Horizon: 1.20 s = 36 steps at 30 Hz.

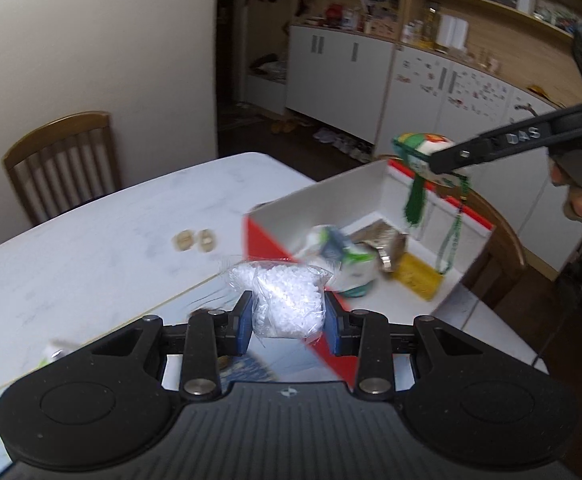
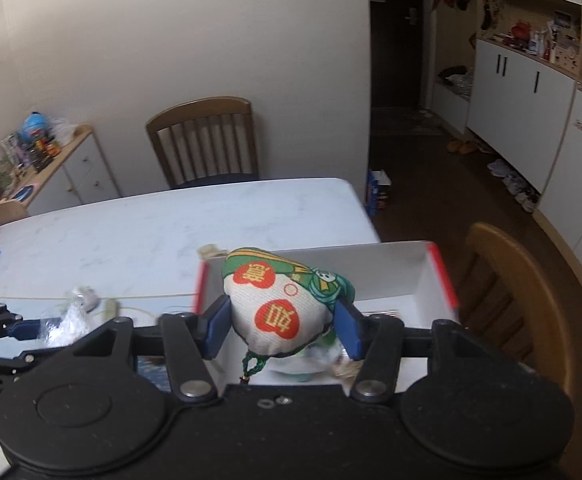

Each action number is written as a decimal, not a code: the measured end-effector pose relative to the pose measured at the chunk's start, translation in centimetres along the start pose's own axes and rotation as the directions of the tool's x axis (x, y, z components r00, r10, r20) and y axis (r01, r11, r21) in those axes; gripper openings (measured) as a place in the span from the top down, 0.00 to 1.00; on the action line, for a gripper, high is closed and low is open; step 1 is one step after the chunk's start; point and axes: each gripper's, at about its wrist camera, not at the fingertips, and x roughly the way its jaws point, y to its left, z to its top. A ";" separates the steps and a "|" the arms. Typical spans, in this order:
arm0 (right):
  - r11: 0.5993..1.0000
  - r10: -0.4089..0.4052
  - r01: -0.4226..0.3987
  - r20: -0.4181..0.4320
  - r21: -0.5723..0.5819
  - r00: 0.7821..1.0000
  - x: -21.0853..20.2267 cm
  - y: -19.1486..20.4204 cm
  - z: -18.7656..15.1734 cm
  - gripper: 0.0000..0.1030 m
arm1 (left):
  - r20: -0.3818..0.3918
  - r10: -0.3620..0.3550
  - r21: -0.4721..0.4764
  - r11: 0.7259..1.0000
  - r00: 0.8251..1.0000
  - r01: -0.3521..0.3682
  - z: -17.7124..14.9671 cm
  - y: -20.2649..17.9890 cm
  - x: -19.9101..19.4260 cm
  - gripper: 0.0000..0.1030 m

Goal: Organize objects
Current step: 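Carry the bead bag and sachet into the red box and open both grippers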

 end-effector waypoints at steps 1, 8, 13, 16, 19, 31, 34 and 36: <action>1.000 -0.005 0.005 0.001 0.003 1.000 0.1 -0.8 0.0 0.48 | -0.005 -0.009 0.010 1.000 1.000 0.009 0.3 -0.8 0.6 0.67; 1.000 -0.021 0.021 -0.020 0.012 1.000 1.5 -5.0 -0.1 0.48 | -0.071 -0.071 0.019 0.997 0.995 0.073 2.0 -5.2 4.4 0.67; 1.000 -0.030 0.030 -0.029 0.009 0.999 2.6 -7.4 -0.1 0.48 | -0.128 -0.068 0.026 0.997 0.990 0.071 2.4 -7.3 7.3 0.66; 0.999 -0.033 0.034 -0.031 0.019 0.999 3.4 -8.7 -0.1 0.48 | -0.165 -0.061 0.013 0.998 0.984 0.064 2.8 -8.1 9.0 0.66; 0.999 -0.031 0.031 -0.026 0.022 0.999 4.3 -9.5 0.1 0.47 | -0.204 -0.055 0.009 0.998 0.977 0.058 2.8 -8.7 10.5 0.66; 0.997 0.033 -0.036 -0.052 -0.068 0.998 8.9 -8.1 1.2 0.47 | -0.329 -0.006 0.019 1.000 0.944 0.013 2.7 -10.2 15.5 0.66; 0.994 0.046 -0.054 -0.082 -0.096 0.996 10.1 -7.3 0.8 0.47 | -0.349 0.006 0.021 1.000 0.937 0.002 2.7 -10.2 16.7 0.66; 0.991 0.052 -0.064 -0.106 -0.116 0.993 10.9 -6.9 0.4 0.47 | -0.366 0.014 0.019 1.000 0.931 -0.007 2.7 -10.3 17.5 0.66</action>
